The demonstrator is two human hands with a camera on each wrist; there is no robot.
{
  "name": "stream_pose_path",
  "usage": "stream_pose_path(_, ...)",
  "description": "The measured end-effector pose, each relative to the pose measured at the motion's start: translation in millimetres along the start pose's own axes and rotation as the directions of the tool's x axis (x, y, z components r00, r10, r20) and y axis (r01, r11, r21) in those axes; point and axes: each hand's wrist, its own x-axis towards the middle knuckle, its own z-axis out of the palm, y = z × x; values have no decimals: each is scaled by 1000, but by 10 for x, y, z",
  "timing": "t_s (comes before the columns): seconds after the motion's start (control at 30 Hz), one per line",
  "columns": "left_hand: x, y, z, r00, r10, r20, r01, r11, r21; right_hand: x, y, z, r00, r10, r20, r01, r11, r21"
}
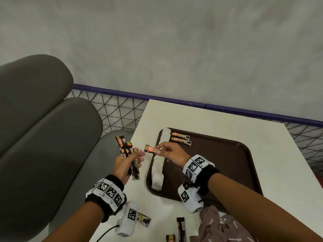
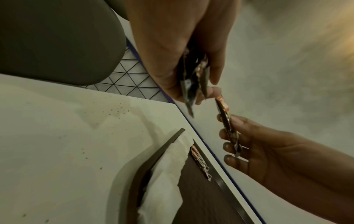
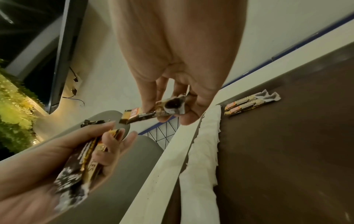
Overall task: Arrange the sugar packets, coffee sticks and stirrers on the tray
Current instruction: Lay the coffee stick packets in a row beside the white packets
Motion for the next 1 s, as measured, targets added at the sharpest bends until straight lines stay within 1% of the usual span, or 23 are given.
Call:
stream_pose_path(0.07, 29, -2, 24, 1000, 20, 7, -20, 1000, 21, -25, -14, 18, 1000, -14, 14, 14, 1000, -14)
stream_pose_path(0.17, 73, -31, 48, 999, 40, 0, -40, 998, 38, -60, -54, 19, 1000, -15, 2, 15, 999, 33)
stream_pose_path(0.27, 97, -54, 51, 997, 61, -36, -60, 997, 38, -93, -8, -28, 997, 41, -62, -29, 983, 183)
stream_pose_path(0.37, 103, -84, 46, 996, 72, -46, -71, 997, 17, -156, 65, -75, 989, 135, -60, -105, 926, 363)
stream_pose_path(0.47, 127, -122, 63, 997, 53, -55, -52, 999, 8, -203, 155, -114, 981, 193, -38, -157, 885, 438)
stream_pose_path(0.53, 148, -149, 82, 999, 28, -45, -27, 1000, 15, -204, 219, -152, 975, 212, -71, -151, 857, 493)
stream_pose_path(0.57, 157, -160, 90, 999, 13, -41, -12, 1000, 18, -196, 248, -186, 966, 233, -109, -147, 850, 506)
stream_pose_path(0.63, 172, -181, 92, 999, -20, -26, 20, 1000, -3, -167, 327, -292, 928, 290, -233, -154, 870, 469)
stream_pose_path(0.7, 202, -200, 70, 998, -58, 6, 59, 997, -57, -119, 442, -446, 864, 343, -368, -189, 899, 395)
stream_pose_path(0.77, 241, -221, 18, 995, -95, 19, 96, 991, -91, -66, 562, -602, 805, 377, -458, -223, 908, 355)
stream_pose_path(0.87, 286, -258, -64, 996, -93, 13, 93, 992, -79, 40, 717, -779, 749, 416, -515, -297, 907, 300)
stream_pose_path(0.93, 295, -275, -99, 998, -58, 8, 59, 995, -77, 134, 813, -834, 732, 439, -521, -368, 899, 239)
stream_pose_path(1.0, 295, -284, -122, 999, -33, 9, 34, 996, -82, 213, 873, -836, 727, 457, -513, -419, 887, 196)
